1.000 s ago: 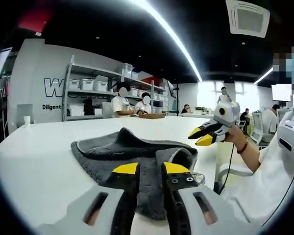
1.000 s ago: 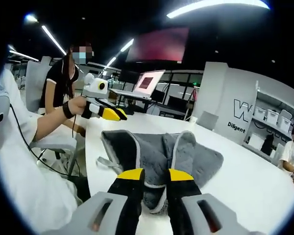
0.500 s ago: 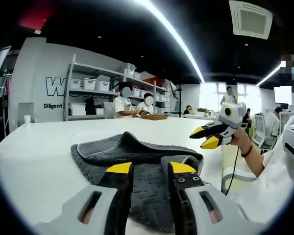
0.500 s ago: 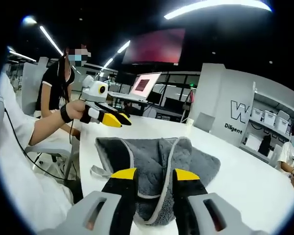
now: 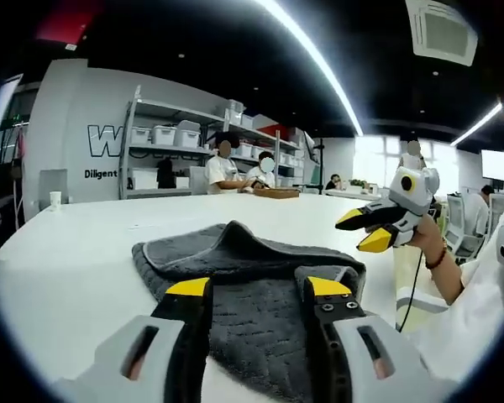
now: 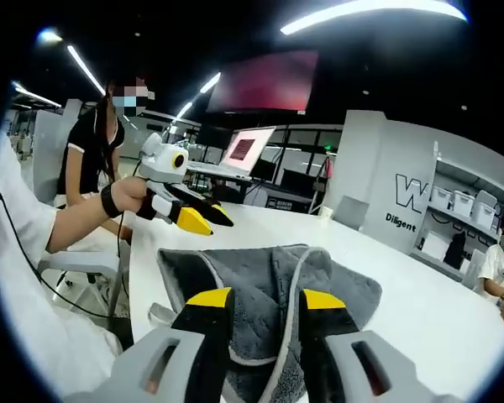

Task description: Open the folded towel by lifting each exposed corner and separating the folded layers until the towel lies flat within the target outline without major curled edges

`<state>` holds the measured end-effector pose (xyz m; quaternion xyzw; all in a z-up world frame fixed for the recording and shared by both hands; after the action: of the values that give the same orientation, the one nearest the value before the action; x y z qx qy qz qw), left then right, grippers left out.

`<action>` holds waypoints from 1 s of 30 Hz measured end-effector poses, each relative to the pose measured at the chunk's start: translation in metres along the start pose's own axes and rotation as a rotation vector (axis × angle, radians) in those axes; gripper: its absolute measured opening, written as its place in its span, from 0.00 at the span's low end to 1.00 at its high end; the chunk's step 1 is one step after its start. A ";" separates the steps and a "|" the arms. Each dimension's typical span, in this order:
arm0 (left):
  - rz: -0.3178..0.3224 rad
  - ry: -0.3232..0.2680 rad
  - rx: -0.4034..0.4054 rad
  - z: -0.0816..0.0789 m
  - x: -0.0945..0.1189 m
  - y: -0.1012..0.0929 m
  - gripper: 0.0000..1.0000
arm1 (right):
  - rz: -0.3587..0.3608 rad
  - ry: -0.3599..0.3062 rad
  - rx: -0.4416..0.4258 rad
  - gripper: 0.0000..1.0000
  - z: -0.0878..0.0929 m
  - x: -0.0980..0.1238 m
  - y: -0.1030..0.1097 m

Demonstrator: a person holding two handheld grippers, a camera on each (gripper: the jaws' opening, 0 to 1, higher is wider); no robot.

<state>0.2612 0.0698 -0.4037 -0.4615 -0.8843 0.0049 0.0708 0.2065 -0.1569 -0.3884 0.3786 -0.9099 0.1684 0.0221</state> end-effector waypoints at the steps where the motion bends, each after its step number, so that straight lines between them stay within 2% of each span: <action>1: 0.000 0.004 0.004 0.000 -0.002 0.001 0.43 | -0.004 -0.009 0.003 0.26 -0.003 -0.002 0.000; 4: -0.009 0.003 0.010 -0.002 -0.007 0.006 0.45 | 0.002 -0.017 0.001 0.26 -0.007 -0.006 -0.001; 8: 0.016 -0.010 0.034 -0.004 -0.011 0.003 0.46 | -0.002 -0.029 -0.011 0.27 -0.011 -0.011 -0.003; 12: 0.007 0.002 0.020 -0.003 -0.014 0.005 0.48 | 0.003 -0.022 -0.003 0.31 -0.014 -0.016 -0.004; 30: 0.004 0.007 0.042 0.001 -0.020 0.010 0.49 | 0.004 0.015 0.009 0.31 -0.014 -0.032 -0.011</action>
<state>0.2810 0.0590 -0.4079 -0.4617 -0.8828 0.0218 0.0837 0.2357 -0.1373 -0.3778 0.3754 -0.9098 0.1752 0.0271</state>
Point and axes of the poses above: the point that each gripper's makers call its tool centre point, and the gripper's own axes: x roughly backward along the fingers, y roughly to its left, z roughly out of its underside, the point moved 6 cm from there along x, roughly backward along the fingers, and after that the axes turned 4 degrees about z, right-handed, at the moved point
